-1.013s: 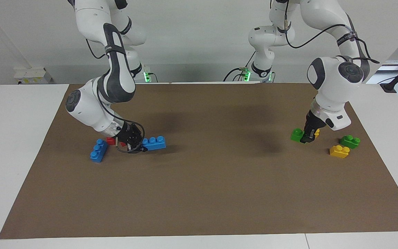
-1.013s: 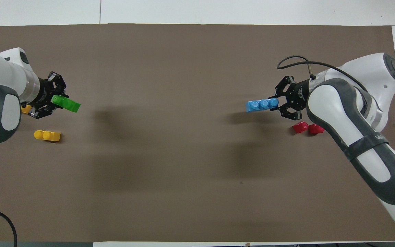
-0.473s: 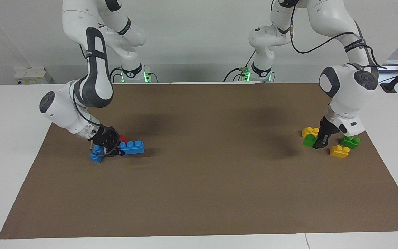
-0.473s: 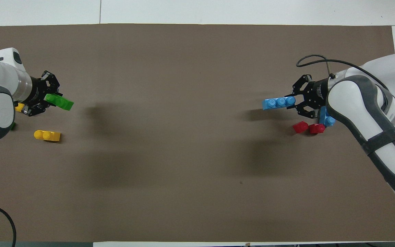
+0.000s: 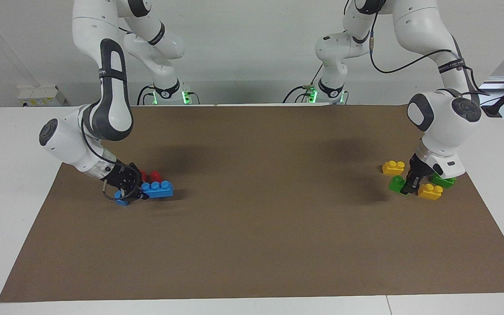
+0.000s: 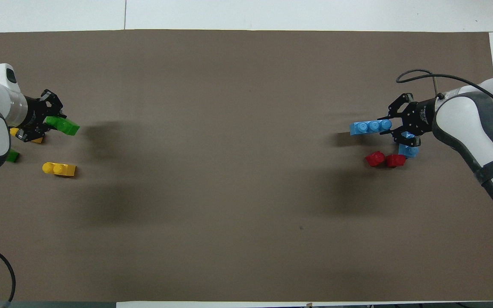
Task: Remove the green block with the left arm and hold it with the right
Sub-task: 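Carry the green block toward the yellow blocks while the right gripper carries blue, then open the left gripper to release green while the right gripper releases blue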
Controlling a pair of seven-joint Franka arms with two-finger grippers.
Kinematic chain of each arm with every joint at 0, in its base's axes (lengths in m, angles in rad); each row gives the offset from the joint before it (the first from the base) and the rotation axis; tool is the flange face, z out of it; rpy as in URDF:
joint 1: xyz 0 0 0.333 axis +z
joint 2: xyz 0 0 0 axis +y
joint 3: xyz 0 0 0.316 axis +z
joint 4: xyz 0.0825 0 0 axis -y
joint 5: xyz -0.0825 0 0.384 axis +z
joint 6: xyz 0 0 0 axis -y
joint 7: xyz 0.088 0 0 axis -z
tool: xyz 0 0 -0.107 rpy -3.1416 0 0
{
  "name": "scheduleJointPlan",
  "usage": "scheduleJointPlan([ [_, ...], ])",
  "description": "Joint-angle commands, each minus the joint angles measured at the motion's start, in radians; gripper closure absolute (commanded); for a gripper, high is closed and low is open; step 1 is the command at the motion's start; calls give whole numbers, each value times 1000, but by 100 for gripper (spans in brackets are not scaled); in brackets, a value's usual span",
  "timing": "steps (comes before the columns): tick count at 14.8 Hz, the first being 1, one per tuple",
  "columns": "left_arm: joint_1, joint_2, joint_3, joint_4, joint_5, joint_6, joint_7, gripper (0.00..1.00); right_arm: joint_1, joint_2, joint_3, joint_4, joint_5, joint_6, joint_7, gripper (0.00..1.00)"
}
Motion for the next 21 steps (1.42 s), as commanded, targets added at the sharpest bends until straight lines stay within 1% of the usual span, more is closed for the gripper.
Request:
scheduleJointPlan([
  [1, 16, 30, -8, -1, -14, 59, 37, 100, -11, 79, 12, 85, 7, 6, -11, 100],
  [3, 15, 59, -8, 17, -14, 81, 37, 100, -11, 99, 12, 93, 9, 15, -13, 100],
  [5, 13, 82, -8, 36, -12, 84, 38, 100, -11, 102, 12, 90, 7, 37, -13, 100],
  [12, 14, 143, -8, 25, -12, 177, 66, 100, -13, 125, 12, 73, 12, 81, -19, 100],
  [15, 16, 145, -8, 16, -14, 193, 67, 100, -10, 124, 13, 41, 13, 121, -45, 100],
  [17, 24, 145, -8, 10, -14, 199, 84, 100, -5, 122, 13, 37, 13, 124, -45, 100],
  [18, 24, 145, -8, 10, -14, 202, 92, 32, -8, 120, 13, 41, 13, 115, -44, 88],
  [19, 25, 145, -8, 13, -14, 193, 92, 0, -10, 119, 13, 39, 13, 115, -45, 55],
  [21, 24, 143, -8, 19, -14, 187, 100, 0, -10, 119, 13, 41, 13, 115, -41, 10],
])
